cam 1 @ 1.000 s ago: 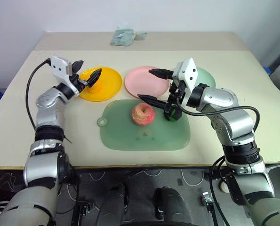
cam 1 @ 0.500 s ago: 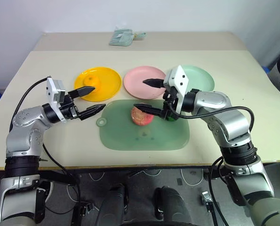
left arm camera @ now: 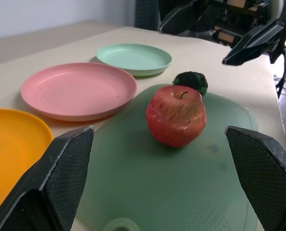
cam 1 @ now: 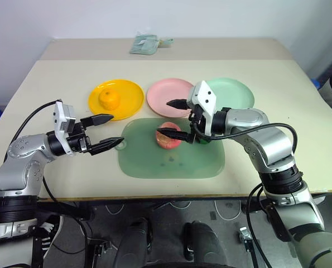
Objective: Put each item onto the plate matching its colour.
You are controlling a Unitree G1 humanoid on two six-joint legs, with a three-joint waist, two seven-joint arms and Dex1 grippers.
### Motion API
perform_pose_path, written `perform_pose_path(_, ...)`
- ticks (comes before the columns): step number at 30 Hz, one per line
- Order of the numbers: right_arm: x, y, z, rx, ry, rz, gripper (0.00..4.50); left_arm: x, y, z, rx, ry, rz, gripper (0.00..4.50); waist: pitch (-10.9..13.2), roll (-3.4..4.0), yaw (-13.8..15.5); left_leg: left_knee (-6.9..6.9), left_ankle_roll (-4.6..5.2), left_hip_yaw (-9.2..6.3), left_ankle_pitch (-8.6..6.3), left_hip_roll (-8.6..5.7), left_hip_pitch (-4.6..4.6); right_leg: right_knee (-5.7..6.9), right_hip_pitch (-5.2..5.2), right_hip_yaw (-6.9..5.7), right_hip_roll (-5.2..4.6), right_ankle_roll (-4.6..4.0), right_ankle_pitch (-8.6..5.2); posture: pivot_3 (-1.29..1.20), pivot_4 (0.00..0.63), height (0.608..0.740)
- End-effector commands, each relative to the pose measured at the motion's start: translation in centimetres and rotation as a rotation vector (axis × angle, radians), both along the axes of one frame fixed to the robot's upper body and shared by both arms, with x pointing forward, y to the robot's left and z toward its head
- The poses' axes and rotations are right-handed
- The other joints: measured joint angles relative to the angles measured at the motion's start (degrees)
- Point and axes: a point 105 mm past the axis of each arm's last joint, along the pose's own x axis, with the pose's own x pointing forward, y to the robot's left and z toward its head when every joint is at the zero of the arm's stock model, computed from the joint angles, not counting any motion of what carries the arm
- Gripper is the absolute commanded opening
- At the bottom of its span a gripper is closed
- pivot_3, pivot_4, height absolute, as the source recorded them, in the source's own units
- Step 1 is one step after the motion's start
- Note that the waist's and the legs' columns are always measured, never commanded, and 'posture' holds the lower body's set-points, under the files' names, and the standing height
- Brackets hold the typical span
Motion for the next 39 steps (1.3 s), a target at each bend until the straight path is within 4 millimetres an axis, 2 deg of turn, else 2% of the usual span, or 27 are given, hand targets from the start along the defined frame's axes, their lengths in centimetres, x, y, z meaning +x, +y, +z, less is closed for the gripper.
perform_pose_path(1,-0.5,0.6,1.0,0.004,-0.01,0.04,4.5,-0.5,0.1,1.1,-0.003,-0.039,-0.011,4.46,0.0,0.0,0.0,0.0,0.0,0.0,0.0,0.0,0.0,0.0,0.0,0.0,0.0,0.0,0.0,0.0,0.15,0.74)
perform_pose_path(12,-0.9,1.3,-0.2,-0.039,0.003,0.072,4.5,-0.8,-0.2,0.7,0.009,-0.025,-0.031,4.46,0.0,0.0,0.0,-0.01,0.0,0.0,0.0,0.0,0.0,0.0,-0.01,0.0,0.0,0.0,0.0,0.0,0.15,0.74)
perform_pose_path(17,-0.7,1.5,-0.9,-0.084,0.015,0.058,4.5,-1.6,-0.4,0.1,0.034,0.003,-0.066,4.46,0.0,0.0,0.0,-0.01,0.0,0.01,0.0,0.0,0.0,0.0,-0.01,0.01,0.0,0.0,0.0,0.0,0.15,0.74)
perform_pose_path(27,1.9,1.6,-2.7,-0.183,0.006,-0.058,4.5,-2.2,-0.6,-0.5,0.049,0.016,-0.077,4.46,0.0,0.01,-0.1,-0.03,0.0,0.01,0.0,0.0,-0.01,-0.01,-0.04,0.01,-0.01,-0.01,0.0,0.0,0.15,0.74)
perform_pose_path(32,1.8,1.4,-3.6,-0.208,0.046,-0.067,4.5,-2.6,-0.7,-0.8,0.046,0.023,-0.077,4.46,0.0,0.01,0.0,-0.04,0.0,0.01,0.0,0.0,-0.01,-0.02,-0.04,0.01,-0.01,-0.01,0.0,0.0,0.15,0.74)
perform_pose_path(39,1.0,1.1,-5.9,-0.289,0.108,-0.053,4.5,-2.6,-0.7,-1.0,0.041,0.022,-0.067,4.46,0.0,0.02,-0.1,-0.05,0.0,0.01,0.0,0.0,-0.01,-0.03,-0.04,0.01,-0.02,-0.01,0.0,0.0,0.15,0.74)
